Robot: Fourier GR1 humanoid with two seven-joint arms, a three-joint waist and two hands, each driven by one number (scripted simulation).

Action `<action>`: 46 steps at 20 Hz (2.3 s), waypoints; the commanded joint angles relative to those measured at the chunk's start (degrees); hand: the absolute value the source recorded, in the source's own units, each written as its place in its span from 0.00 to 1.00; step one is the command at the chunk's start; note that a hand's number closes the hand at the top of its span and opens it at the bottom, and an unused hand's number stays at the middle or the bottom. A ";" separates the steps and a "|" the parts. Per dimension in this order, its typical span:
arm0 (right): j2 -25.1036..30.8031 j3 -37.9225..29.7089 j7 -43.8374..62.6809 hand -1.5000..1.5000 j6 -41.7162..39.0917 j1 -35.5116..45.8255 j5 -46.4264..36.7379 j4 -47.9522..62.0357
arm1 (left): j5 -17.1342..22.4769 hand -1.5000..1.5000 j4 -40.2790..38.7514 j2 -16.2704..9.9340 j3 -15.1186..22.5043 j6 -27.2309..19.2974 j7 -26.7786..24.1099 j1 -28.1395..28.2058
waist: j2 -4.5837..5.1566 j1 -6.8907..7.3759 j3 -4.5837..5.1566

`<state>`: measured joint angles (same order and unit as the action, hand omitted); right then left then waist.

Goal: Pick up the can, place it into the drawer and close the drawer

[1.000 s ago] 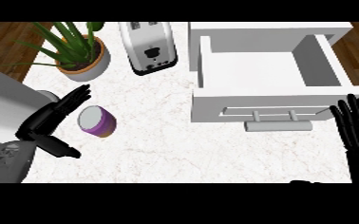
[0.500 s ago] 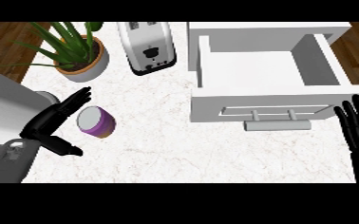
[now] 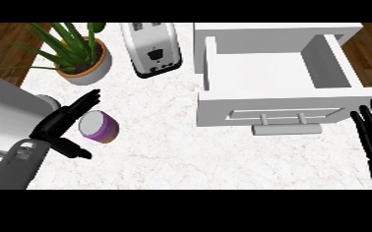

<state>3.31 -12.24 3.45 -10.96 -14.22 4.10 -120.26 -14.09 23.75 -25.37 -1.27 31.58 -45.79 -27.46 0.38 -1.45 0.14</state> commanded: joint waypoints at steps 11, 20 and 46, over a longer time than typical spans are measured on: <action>-1.12 0.34 1.85 0.00 0.52 0.09 0.41 -2.81 | -0.96 0.00 -8.56 4.71 1.37 2.45 -7.28 -4.86 | 0.15 -0.27 0.03; -0.68 -0.06 3.28 0.00 -0.05 -0.57 0.48 -3.99 | -1.26 0.00 -7.79 5.13 2.85 4.79 -7.63 -6.39 | -0.02 0.03 -0.02; -2.68 -2.70 1.86 0.00 0.36 -4.67 1.75 -5.35 | 18.52 1.00 1.19 11.31 -13.80 -18.27 8.33 -0.84 | -1.25 3.81 -0.27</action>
<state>1.24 -14.52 5.09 -11.10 -17.54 5.79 -124.57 -1.65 25.19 -14.06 -7.05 23.06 -38.60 -30.33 -0.50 1.08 -0.07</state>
